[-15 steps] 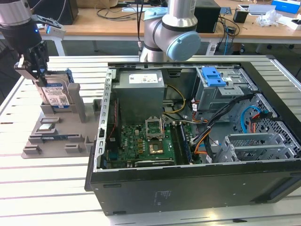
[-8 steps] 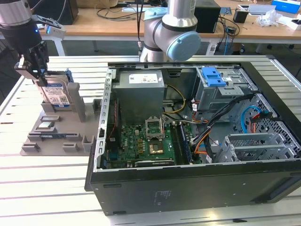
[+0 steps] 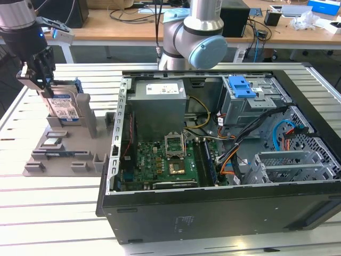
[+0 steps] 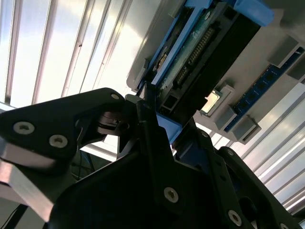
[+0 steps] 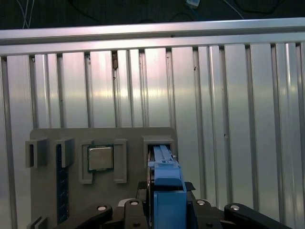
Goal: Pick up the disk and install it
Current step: 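Pick up the disk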
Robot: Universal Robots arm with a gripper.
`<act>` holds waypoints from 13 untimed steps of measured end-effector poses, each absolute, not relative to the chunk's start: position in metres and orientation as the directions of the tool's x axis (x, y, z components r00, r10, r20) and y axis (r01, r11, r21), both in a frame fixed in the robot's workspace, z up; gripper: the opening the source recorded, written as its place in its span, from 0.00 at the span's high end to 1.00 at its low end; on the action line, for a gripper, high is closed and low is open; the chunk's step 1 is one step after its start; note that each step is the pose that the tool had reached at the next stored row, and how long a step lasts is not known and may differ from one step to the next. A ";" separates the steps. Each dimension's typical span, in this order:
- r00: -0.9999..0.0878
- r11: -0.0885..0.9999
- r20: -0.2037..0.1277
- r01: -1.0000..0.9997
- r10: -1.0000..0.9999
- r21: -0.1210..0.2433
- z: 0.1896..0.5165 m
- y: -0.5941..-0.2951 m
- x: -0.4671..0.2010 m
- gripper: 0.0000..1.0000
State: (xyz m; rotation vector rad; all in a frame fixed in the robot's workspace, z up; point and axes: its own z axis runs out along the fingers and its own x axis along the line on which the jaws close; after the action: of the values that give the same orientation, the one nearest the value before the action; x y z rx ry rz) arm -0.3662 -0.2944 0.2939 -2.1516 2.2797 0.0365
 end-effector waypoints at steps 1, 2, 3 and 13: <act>-0.058 0.058 -0.021 -0.998 -0.998 0.012 0.294 -0.294 -0.366 0.63; -0.058 0.058 -0.021 -0.998 -0.998 0.012 0.296 -0.294 -0.366 0.63; -0.058 0.058 -0.021 -0.998 -0.998 0.012 0.299 -0.294 -0.366 0.63; -0.058 0.058 -0.022 -0.998 -0.998 0.012 0.327 -0.294 -0.366 0.63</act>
State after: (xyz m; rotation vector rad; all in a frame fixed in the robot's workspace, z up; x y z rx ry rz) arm -0.3662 -0.2943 0.3274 -2.1509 2.2791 0.0380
